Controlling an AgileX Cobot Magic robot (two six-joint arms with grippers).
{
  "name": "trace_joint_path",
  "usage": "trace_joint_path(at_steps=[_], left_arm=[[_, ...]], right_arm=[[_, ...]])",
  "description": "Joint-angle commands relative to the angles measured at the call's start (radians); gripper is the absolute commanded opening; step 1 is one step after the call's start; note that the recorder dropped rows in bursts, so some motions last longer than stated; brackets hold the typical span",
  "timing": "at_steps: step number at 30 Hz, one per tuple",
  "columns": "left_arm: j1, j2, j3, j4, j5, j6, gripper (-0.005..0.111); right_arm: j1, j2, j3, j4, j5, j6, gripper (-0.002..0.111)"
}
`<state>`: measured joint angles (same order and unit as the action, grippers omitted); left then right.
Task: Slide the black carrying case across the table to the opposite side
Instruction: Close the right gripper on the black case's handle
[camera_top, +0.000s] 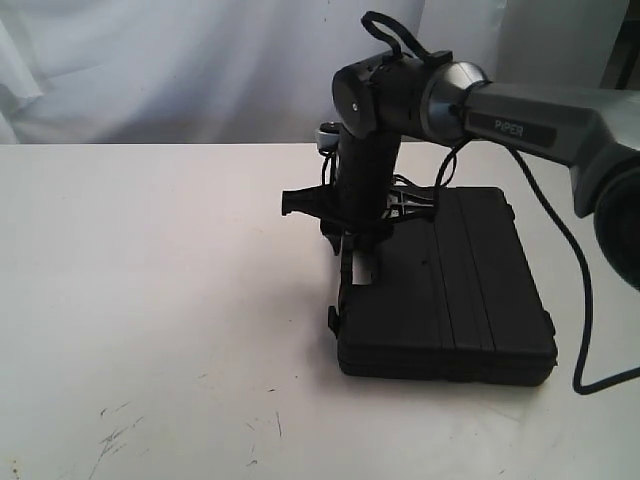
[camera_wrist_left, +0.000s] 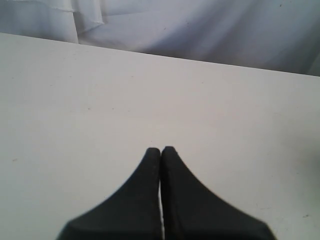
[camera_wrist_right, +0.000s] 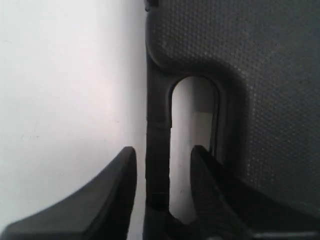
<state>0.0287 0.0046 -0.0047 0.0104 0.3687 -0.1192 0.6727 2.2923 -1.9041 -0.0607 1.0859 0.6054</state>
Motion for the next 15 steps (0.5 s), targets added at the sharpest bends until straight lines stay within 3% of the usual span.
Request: trace_joint_path(at_steps=[1,10,12,15], left_arm=[[0.001,-0.005,0.005,0.003,-0.005,-0.003,0.000],[0.001,-0.005,0.005,0.003,-0.005,-0.003,0.000],[0.001,-0.005,0.005,0.003,-0.005,-0.003,0.000],[0.001,-0.005,0.005,0.003,-0.005,-0.003,0.000]], right_arm=[[0.000,0.011,-0.008,0.006,-0.035,0.004,0.037],[0.000,0.061,-0.008,0.008,-0.038,0.022,0.033],[0.000,0.061,-0.008,0.010,-0.044,0.022,0.028],[0.002,0.061,-0.008,0.028,-0.038,0.026,0.011]])
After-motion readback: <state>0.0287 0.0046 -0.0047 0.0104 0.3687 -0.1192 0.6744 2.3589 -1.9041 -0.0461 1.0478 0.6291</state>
